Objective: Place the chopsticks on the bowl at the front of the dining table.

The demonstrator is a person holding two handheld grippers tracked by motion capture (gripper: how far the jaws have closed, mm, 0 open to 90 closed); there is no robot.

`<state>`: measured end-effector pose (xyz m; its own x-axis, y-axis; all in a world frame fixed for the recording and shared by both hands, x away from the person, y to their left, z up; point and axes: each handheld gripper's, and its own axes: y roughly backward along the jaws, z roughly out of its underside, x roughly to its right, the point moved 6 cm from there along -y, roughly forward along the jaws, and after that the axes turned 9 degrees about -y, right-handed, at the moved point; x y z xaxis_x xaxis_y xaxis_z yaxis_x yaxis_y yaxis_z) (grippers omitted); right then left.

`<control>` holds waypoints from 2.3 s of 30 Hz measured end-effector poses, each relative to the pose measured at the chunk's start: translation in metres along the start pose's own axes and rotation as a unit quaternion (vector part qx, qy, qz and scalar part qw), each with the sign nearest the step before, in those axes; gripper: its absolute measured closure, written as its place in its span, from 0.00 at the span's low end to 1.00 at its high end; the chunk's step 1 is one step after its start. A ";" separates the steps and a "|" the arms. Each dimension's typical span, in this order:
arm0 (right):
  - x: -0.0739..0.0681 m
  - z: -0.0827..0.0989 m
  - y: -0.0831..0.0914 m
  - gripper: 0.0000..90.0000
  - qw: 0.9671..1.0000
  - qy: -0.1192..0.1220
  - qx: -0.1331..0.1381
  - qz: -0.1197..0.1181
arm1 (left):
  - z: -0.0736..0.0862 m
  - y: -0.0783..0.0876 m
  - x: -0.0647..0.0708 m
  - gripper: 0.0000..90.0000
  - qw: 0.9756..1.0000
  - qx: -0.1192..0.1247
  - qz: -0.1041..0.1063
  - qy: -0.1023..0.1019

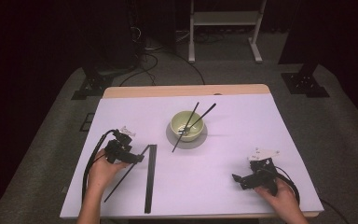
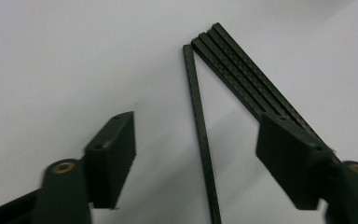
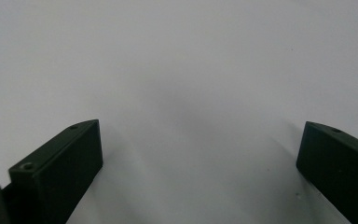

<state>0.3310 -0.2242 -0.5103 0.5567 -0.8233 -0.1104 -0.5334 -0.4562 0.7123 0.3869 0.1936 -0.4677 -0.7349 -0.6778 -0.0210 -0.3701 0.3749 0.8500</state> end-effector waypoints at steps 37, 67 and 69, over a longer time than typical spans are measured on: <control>0.000 0.000 0.000 0.00 1.000 0.000 0.000 0.000 | 0.008 -0.009 0.007 0.78 0.998 -0.054 -0.016 -0.008; 0.000 0.000 0.000 0.00 1.000 0.000 0.000 0.000 | 0.006 -0.009 0.007 0.95 0.997 -0.071 -0.015 0.015; 0.000 0.000 0.000 0.00 1.000 0.000 0.000 0.000 | 0.006 -0.009 0.007 0.95 0.997 -0.072 -0.015 0.019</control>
<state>0.3311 -0.2242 -0.5103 0.5569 -0.8231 -0.1108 -0.5333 -0.4567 0.7121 0.3814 0.1893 -0.4783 -0.7024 -0.7111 -0.0300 -0.3042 0.2619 0.9159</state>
